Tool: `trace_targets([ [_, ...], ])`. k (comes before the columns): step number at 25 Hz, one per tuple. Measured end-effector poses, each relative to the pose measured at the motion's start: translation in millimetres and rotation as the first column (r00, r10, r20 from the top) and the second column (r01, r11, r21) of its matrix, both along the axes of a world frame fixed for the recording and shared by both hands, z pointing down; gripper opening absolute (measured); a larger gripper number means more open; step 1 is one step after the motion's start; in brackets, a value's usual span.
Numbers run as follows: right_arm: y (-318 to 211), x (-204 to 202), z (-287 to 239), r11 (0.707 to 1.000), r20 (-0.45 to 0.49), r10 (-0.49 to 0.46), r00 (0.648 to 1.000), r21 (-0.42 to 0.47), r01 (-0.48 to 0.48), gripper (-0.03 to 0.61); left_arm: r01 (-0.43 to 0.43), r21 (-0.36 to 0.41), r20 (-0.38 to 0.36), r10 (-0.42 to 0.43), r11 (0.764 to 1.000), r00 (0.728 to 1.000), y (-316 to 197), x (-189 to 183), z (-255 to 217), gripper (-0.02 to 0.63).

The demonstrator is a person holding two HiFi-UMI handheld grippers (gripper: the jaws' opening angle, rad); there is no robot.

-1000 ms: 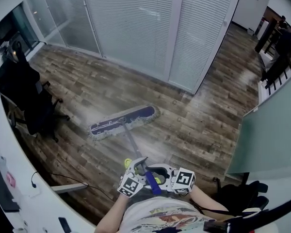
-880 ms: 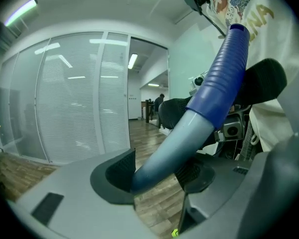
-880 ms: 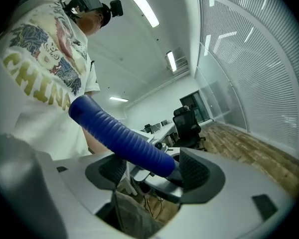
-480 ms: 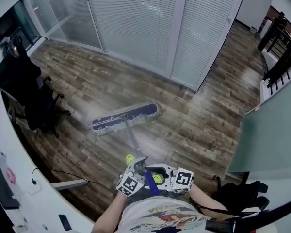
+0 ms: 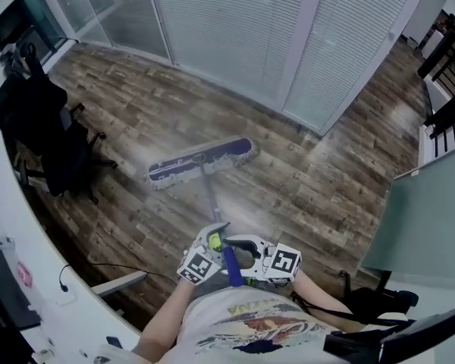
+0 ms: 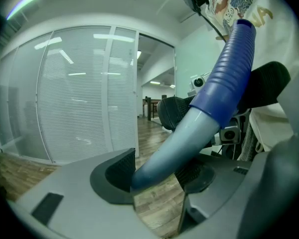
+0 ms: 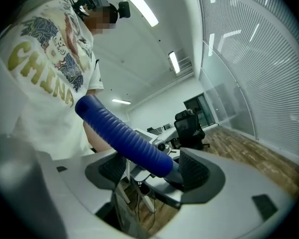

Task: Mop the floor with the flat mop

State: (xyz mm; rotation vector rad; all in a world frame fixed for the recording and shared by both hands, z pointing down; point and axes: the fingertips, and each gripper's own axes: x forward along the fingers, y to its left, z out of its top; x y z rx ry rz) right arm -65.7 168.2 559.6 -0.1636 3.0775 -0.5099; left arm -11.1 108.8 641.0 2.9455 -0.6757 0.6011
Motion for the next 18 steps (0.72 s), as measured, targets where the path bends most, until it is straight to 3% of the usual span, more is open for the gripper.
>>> trace_targets([
  [9,-131.7,-66.3,-3.9,0.999,0.006,0.032,0.999,-0.004,-0.032,0.298,-0.024,-0.010,0.012,0.024,1.000,1.000,-130.8,-63.7,-3.0,0.222],
  [18,-267.7,-85.0,-9.5,0.999,0.028,0.047,0.999,-0.005,-0.047,0.298,-0.008,-0.010,-0.005,0.008,1.000,1.000,-266.3,-84.4,-9.1,0.222],
])
